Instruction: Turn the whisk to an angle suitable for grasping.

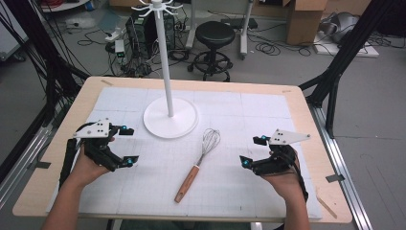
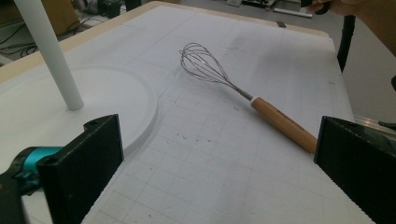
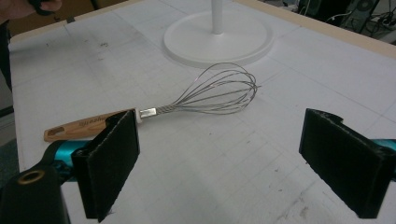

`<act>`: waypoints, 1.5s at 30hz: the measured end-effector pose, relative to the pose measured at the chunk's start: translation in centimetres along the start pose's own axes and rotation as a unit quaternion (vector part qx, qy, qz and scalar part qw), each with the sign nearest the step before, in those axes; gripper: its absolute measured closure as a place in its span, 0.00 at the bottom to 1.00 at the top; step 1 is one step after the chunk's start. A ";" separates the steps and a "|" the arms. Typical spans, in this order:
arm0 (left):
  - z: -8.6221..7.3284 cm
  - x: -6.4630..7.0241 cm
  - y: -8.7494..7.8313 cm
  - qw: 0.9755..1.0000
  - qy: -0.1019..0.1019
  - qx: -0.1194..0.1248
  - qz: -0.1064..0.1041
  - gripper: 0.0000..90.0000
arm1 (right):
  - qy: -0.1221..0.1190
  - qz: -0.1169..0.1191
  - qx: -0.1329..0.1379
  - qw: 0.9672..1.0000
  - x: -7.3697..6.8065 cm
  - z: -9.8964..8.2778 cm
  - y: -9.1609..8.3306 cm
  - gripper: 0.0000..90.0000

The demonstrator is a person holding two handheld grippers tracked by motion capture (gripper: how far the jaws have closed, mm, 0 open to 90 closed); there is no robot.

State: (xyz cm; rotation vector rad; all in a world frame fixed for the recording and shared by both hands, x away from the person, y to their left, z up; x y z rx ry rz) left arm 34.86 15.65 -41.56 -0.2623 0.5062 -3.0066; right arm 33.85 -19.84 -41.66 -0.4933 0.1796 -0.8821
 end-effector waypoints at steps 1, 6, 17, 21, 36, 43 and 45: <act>0.0 0.0 0.0 1.000 0.000 0.000 0.000 0.02 | 0.000 0.001 0.001 1.000 0.0 0.0 0.1 0.12; -0.3 -0.1 0.3 1.000 -0.002 -0.009 0.000 0.02 | 0.000 0.000 -0.002 1.000 0.1 -0.1 0.0 0.12; -0.2 0.0 0.5 1.000 -0.005 -0.005 0.000 0.02 | 0.000 -0.006 0.001 1.000 0.3 0.0 -0.4 0.12; -0.2 0.1 0.7 1.000 -0.007 -0.007 0.000 0.02 | -0.002 -0.006 0.001 1.000 0.2 0.0 -0.3 0.12; -0.2 0.9 4.7 0.999 -0.017 -0.033 -0.022 0.02 | 0.001 -0.012 0.007 1.000 0.5 0.3 -0.7 0.12; 0.2 1.2 7.8 0.998 -0.020 -0.053 -0.032 0.02 | 0.004 -0.012 0.010 1.000 0.6 0.4 -1.0 0.12; 0.4 1.3 9.0 0.997 -0.019 -0.061 -0.036 0.02 | 0.002 -0.014 0.011 1.000 0.7 0.4 -1.0 0.12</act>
Point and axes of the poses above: each handheld gripper's, and its own axes: y roughly forward along the jaws, z roughly out of its top, x roughly to its right, the point moved 10 cm from there along y, roughly forward along the jaws, and after that the axes turned 15 degrees about -z, right-handed, at the moved point
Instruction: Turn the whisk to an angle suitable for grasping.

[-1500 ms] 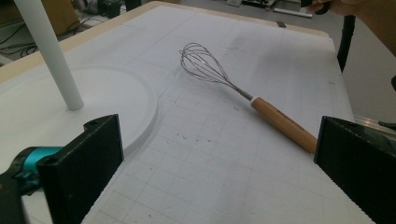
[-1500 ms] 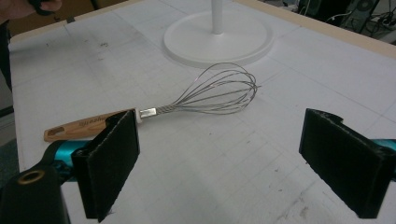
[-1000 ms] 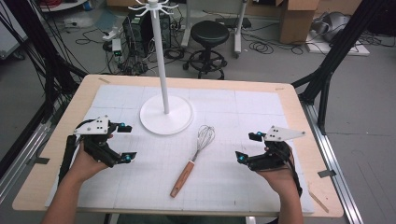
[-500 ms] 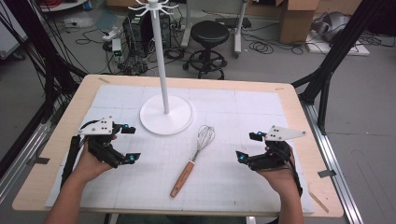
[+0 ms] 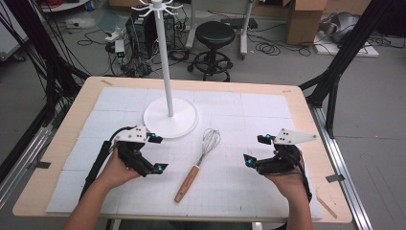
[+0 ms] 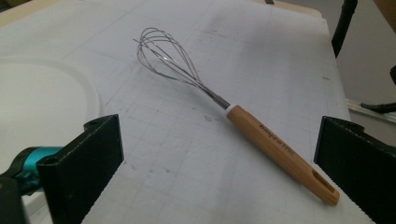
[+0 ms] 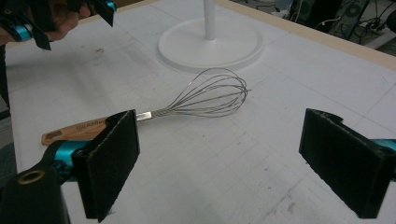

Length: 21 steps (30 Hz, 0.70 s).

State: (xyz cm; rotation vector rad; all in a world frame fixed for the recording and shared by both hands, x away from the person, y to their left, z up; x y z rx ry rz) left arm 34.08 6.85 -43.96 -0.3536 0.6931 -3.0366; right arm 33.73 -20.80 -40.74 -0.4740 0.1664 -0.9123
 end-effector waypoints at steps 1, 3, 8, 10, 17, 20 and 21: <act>0.1 0.0 0.5 1.000 0.003 -0.007 -0.003 0.02 | 0.000 0.000 0.000 1.000 0.0 0.0 0.0 0.12; 0.4 0.1 1.6 1.000 0.004 -0.017 -0.005 0.02 | 0.002 -0.001 0.001 1.000 0.0 0.1 -0.2 0.12; 0.5 0.0 4.2 0.999 0.001 -0.040 -0.008 0.02 | 0.003 -0.001 0.003 1.000 0.1 0.1 -0.3 0.12; 0.2 -0.1 5.2 0.999 0.000 -0.054 -0.007 0.02 | 0.003 -0.001 0.002 1.000 0.1 0.1 -0.3 0.12; -1.1 -0.1 8.3 0.996 -0.011 -0.088 0.001 0.02 | -0.002 -0.002 0.001 1.000 0.1 0.0 -0.2 0.12; -1.4 -0.1 8.7 0.995 -0.018 -0.096 0.005 0.02 | 0.000 -0.002 -0.001 1.000 0.0 -0.1 -0.1 0.12; -1.6 -0.1 8.9 0.995 -0.021 -0.100 0.008 0.02 | 0.000 -0.002 -0.002 1.000 0.0 -0.1 -0.1 0.12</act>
Point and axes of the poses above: each handheld gripper's, and its own axes: y roughly forward along the jaws, z roughly out of its top, x roughly to its right, the point moved 10 cm from there along y, roughly forward along the jaws, and after that the axes turned 15 degrees about -z, right-handed, at the moved point
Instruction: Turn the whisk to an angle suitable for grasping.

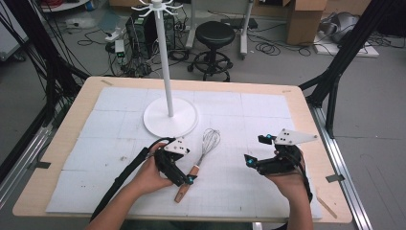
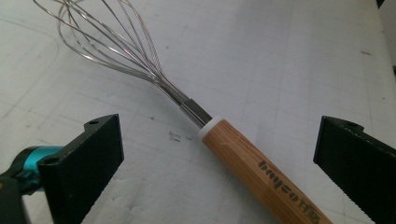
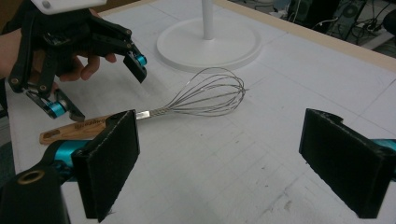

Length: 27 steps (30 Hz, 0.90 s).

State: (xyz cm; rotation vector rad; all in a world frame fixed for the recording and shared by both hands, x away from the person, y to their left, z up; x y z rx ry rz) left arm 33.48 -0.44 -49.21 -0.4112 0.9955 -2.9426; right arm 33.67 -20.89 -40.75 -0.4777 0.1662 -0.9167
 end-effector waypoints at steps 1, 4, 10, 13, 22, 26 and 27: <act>-0.1 -0.1 0.2 1.000 -0.004 -0.002 0.002 0.02 | 0.000 0.000 0.000 1.000 0.0 0.0 0.0 0.12; -0.3 -0.3 0.6 1.000 -0.013 -0.005 0.005 0.04 | -0.003 0.001 -0.002 1.000 -0.1 -0.1 0.1 0.12; -0.7 -0.1 1.4 1.000 -0.011 -0.020 0.004 0.11 | -0.005 0.000 -0.008 1.000 -0.2 -0.2 0.3 0.12; -1.2 -0.1 2.0 0.999 -0.008 -0.041 0.007 0.15 | -0.007 0.000 -0.007 1.000 -0.1 -0.2 0.3 0.12; -1.2 0.4 1.8 0.997 0.013 -0.067 0.021 0.50 | -0.007 -0.002 -0.010 1.000 -0.2 -0.3 0.4 0.12; -1.2 0.4 1.7 0.997 0.016 -0.069 0.019 0.55 | -0.007 -0.002 -0.010 1.000 -0.2 -0.2 0.4 0.12; -1.2 0.4 1.6 0.997 0.017 -0.071 0.018 0.56 | -0.008 -0.002 -0.010 1.000 -0.2 -0.2 0.3 0.12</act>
Point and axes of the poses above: each handheld gripper's, and its own axes: y roughly forward along the jaws, z roughly out of its top, x roughly to its right, the point moved 10 cm from there along y, roughly forward along the jaws, and after that the axes turned 15 degrees about -z, right-handed, at the moved point
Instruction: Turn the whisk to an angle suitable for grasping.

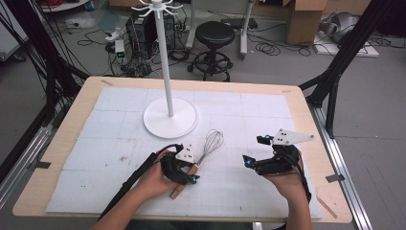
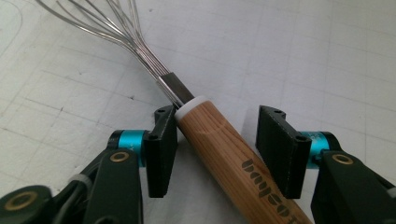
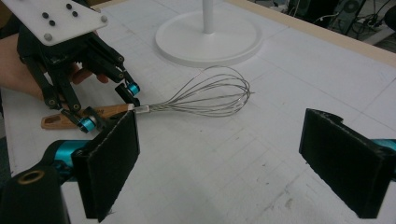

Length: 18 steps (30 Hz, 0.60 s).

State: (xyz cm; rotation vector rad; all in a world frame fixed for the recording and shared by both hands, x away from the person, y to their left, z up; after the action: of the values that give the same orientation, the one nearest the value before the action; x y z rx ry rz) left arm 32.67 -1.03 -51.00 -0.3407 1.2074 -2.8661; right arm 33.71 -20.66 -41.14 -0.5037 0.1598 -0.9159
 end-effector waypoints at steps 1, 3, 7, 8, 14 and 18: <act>0.0 0.0 0.0 1.000 0.000 0.000 0.000 0.57 | 0.000 0.000 0.001 1.000 0.0 0.0 0.0 0.12; 0.0 0.0 -0.1 1.000 -0.001 0.000 -0.003 0.61 | 0.001 -0.001 0.002 1.000 0.0 0.0 -0.1 0.12; -0.2 -0.2 -0.4 1.000 0.003 -0.006 -0.006 0.67 | 0.000 -0.002 0.003 1.000 0.1 0.1 -0.2 0.12; -0.2 -0.2 -0.4 1.000 0.003 -0.006 -0.006 0.68 | 0.000 -0.002 0.003 1.000 0.1 0.1 -0.2 0.12; -0.3 -0.2 -0.6 1.000 0.005 -0.010 -0.016 0.73 | 0.002 -0.002 0.004 1.000 0.1 0.1 -0.2 0.12; -0.4 -0.2 -0.7 1.000 0.003 -0.010 -0.020 0.75 | 0.001 -0.002 0.003 1.000 0.1 0.1 -0.2 0.12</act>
State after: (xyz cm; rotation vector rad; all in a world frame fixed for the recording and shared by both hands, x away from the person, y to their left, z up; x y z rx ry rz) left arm 32.89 -0.19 -50.80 -0.3621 1.2448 -2.8926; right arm 33.63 -20.84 -40.95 -0.4979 0.1586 -0.9216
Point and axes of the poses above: each handheld gripper's, and its own axes: y roughly forward along the jaws, z roughly out of its top, x roughly to its right, the point moved 10 cm from there along y, roughly forward along the jaws, and after that the axes turned 15 degrees about -z, right-handed, at the moved point
